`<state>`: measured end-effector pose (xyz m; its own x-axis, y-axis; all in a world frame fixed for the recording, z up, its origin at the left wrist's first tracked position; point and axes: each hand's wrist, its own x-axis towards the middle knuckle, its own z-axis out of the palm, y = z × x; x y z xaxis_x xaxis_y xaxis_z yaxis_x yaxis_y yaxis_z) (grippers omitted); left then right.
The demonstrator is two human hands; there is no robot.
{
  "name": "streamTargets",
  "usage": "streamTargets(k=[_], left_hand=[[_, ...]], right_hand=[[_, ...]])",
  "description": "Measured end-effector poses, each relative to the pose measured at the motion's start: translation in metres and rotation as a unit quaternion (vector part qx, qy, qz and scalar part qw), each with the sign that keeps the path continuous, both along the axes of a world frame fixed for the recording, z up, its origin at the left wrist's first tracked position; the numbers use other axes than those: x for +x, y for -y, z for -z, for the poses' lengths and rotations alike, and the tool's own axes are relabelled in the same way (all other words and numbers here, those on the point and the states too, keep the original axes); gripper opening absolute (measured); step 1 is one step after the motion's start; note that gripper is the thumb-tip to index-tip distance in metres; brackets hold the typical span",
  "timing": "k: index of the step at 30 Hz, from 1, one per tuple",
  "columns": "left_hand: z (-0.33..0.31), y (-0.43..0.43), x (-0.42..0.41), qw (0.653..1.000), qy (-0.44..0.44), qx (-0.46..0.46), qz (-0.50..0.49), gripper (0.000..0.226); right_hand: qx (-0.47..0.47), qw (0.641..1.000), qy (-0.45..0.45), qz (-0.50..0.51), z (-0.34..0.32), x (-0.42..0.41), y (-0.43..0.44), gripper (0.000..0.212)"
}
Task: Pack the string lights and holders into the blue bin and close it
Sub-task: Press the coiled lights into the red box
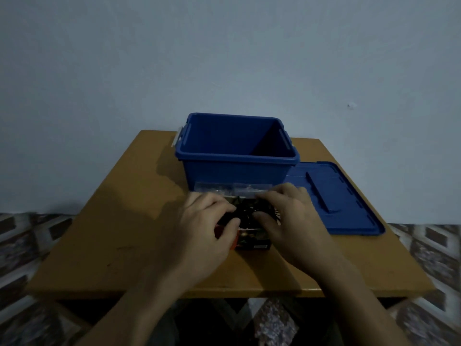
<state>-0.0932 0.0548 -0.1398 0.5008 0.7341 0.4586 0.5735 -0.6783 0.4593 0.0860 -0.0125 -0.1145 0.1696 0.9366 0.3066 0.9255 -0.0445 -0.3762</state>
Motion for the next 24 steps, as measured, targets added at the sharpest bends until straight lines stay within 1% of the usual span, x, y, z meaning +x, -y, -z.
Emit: streamTargets(k=[1,3,5,6,9,12,13,15,17,19,21,23,24], left_hand=[[0.003,0.0,-0.001,1.0,-0.003,0.002,0.003,0.031],[0.007,0.001,-0.001,1.0,-0.001,-0.004,0.009,0.039],[0.011,0.002,-0.001,1.0,-0.001,-0.007,0.02,0.045],[0.013,0.003,-0.001,1.0,-0.007,-0.003,0.029,0.046],[0.018,0.004,0.0,0.999,-0.023,0.013,0.041,0.043],[0.018,0.003,0.001,0.999,-0.031,0.017,0.031,0.043],[0.018,0.003,0.001,0.999,-0.039,0.02,0.027,0.043],[0.016,0.004,0.001,0.998,-0.059,0.028,0.025,0.045],[0.014,0.005,0.001,0.996,-0.079,0.029,0.025,0.047],[0.014,0.005,0.0,0.994,-0.099,0.028,0.025,0.048],[0.013,0.006,-0.001,0.993,-0.113,0.03,0.025,0.049],[0.013,0.006,-0.001,0.992,-0.12,0.032,0.025,0.049],[0.014,0.007,-0.001,0.992,-0.12,0.032,0.025,0.049]], right_hand=[[0.015,1.0,-0.02,0.016,0.002,0.001,0.003,0.041],[0.042,0.992,-0.103,0.054,0.008,0.001,0.01,0.043],[0.065,0.977,-0.185,0.087,0.015,-0.002,0.015,0.038],[0.071,0.97,-0.209,0.102,0.018,-0.004,0.016,0.034],[0.089,0.961,-0.223,0.139,0.021,-0.009,0.015,0.026],[0.107,0.955,-0.234,0.147,0.018,-0.009,0.016,0.015],[0.116,0.956,-0.233,0.138,0.016,-0.009,0.016,0.013],[0.14,0.961,-0.213,0.11,0.013,-0.009,0.015,0.017],[0.147,0.973,-0.16,0.081,0.012,-0.011,0.012,0.019],[0.125,0.988,-0.076,0.051,0.015,-0.014,0.01,0.02],[0.083,0.996,-0.005,0.025,0.023,-0.016,0.01,0.028],[0.046,0.999,0.026,0.007,0.03,-0.016,0.011,0.037],[0.035,0.999,0.016,-0.005,0.03,-0.015,0.012,0.035]])
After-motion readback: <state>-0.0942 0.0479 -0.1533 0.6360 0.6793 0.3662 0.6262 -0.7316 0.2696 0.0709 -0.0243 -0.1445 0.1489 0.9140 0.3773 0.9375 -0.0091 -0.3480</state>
